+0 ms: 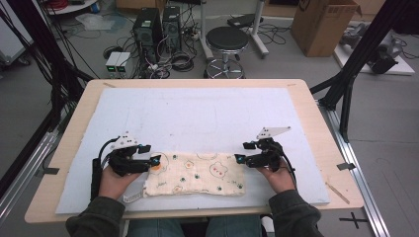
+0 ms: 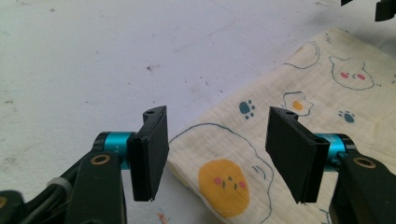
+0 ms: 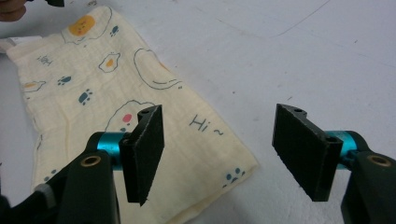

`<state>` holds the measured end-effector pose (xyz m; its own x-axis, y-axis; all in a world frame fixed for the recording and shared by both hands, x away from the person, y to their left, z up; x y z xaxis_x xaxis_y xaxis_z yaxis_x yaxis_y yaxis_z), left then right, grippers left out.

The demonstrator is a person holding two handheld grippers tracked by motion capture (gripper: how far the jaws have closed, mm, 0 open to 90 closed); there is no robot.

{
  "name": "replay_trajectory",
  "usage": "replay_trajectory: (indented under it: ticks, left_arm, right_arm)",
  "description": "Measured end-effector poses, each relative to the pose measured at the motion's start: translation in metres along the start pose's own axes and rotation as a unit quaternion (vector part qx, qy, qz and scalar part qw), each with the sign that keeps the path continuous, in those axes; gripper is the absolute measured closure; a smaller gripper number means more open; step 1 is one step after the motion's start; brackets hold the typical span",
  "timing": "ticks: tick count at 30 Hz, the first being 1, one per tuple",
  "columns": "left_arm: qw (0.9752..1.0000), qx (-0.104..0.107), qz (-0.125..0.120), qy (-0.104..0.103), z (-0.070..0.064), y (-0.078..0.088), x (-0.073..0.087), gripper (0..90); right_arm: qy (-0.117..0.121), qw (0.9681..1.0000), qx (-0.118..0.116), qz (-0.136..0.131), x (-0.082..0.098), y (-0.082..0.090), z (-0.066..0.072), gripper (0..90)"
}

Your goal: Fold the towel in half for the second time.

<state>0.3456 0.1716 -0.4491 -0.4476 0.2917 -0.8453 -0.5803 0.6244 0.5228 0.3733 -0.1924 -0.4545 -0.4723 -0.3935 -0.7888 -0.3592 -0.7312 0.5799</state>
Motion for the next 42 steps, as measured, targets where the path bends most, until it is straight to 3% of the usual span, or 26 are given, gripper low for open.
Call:
replay_trajectory:
  ticks: [15, 20, 24, 29, 34, 38, 42]
  left_arm:
    - [0.9999, -0.008, 0.008, -0.001, 0.002, -0.004, 0.001, 39.0]
    - [0.9995, -0.031, 0.009, 0.003, 0.011, -0.007, 0.000, 45.2]
    - [0.9983, -0.052, 0.013, 0.025, 0.021, -0.015, -0.001, 49.2]
    - [0.9974, -0.035, 0.040, 0.050, 0.024, -0.028, 0.005, 53.5]
    - [0.9962, -0.022, 0.074, 0.040, 0.023, -0.035, 0.011, 58.9]
    - [0.9960, -0.025, 0.076, 0.041, 0.024, -0.035, 0.012, 61.8]
    - [0.9962, -0.024, 0.080, 0.026, 0.021, -0.035, 0.012, 68.7]
  right_arm:
    - [0.002, 0.9998, 0.019, 0.008, 0.002, -0.001, -0.003, 36.5]
    - [-0.005, 0.9995, 0.030, 0.011, 0.002, -0.001, -0.008, 42.2]
    - [-0.019, 0.9987, 0.041, 0.021, 0.004, -0.003, -0.016, 52.2]
    - [-0.042, 0.9976, 0.039, 0.038, 0.008, -0.008, -0.024, 60.7]
    - [-0.058, 0.9966, 0.026, 0.053, 0.012, -0.013, -0.027, 64.5]
    - [-0.056, 0.9964, 0.017, 0.062, 0.014, -0.016, -0.027, 65.7]
    - [-0.053, 0.9960, 0.013, 0.071, 0.014, -0.018, -0.022, 70.4]
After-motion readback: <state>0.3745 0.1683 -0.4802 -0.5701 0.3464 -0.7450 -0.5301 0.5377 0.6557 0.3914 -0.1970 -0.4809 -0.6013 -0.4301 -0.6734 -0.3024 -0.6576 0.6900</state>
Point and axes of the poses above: each handheld gripper's, and its own axes: y roughly backward along the jaws, x roughly out of its underside, z roughly to its left, the point moved 6 cm from there along -y, roughly forward along the jaws, and after that the axes turned 1 degree about -x, right-handed, at the moved point
